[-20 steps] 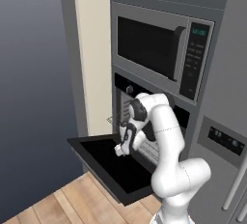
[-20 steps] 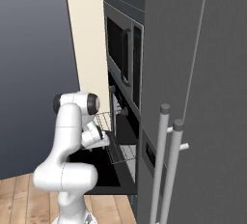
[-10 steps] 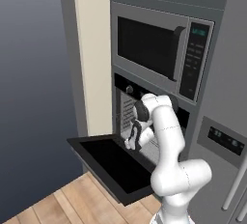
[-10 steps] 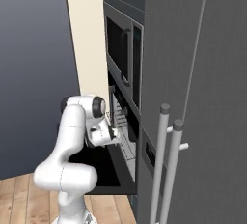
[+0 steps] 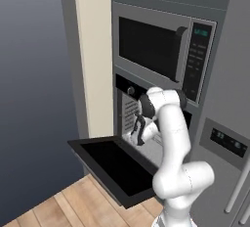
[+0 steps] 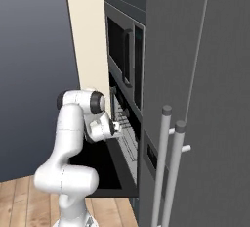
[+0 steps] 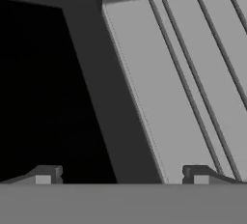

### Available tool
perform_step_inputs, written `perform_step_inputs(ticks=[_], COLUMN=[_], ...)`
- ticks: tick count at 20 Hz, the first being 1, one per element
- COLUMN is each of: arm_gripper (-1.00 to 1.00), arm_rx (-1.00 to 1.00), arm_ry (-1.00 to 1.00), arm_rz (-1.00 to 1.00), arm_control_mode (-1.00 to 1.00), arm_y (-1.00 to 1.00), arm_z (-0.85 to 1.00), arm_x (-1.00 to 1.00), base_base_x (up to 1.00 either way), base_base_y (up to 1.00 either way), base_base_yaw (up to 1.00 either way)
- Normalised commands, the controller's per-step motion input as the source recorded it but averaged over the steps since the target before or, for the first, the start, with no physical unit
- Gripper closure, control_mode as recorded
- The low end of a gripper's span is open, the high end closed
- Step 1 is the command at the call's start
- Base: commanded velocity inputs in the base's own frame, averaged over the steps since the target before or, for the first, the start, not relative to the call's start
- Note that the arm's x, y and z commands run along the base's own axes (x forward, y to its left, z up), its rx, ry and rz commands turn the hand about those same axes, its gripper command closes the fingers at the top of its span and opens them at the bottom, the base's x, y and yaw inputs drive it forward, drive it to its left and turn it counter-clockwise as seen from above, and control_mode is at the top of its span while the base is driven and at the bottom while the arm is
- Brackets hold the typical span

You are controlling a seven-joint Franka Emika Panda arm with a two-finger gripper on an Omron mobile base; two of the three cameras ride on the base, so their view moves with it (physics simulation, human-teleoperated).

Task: Take the baked cake out of the oven and place it on the plate for cooling. Then close the oven door.

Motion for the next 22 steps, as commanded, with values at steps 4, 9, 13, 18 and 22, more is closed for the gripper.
perform_step_inputs(ticks=[4, 9, 13, 18, 22], arm_gripper=[-1.00, -1.00, -1.00, -1.00, -1.00], arm_rx=[0.00, 0.00, -0.02, -0.06, -0.09], arm_ry=[-0.01, 0.00, 0.01, 0.03, 0.03], arm_rz=[0.00, 0.06, 0.07, 0.05, 0.02], arm_control_mode=[-1.00, -1.00, -1.00, -1.00, -1.00], arm_y=[0.81, 0.84, 0.82, 0.79, 0.71], arm_z=[1.00, 1.00, 1.00, 1.00, 1.00], arm_x=[-0.93, -0.92, -0.65, -0.45, -0.33], base_base_x=[0.00, 0.00, 0.00, 0.00, 0.00], base_base_y=[0.00, 0.00, 0.00, 0.00, 0.00], base_base_yaw=[0.00, 0.00, 0.00, 0.00, 0.00])
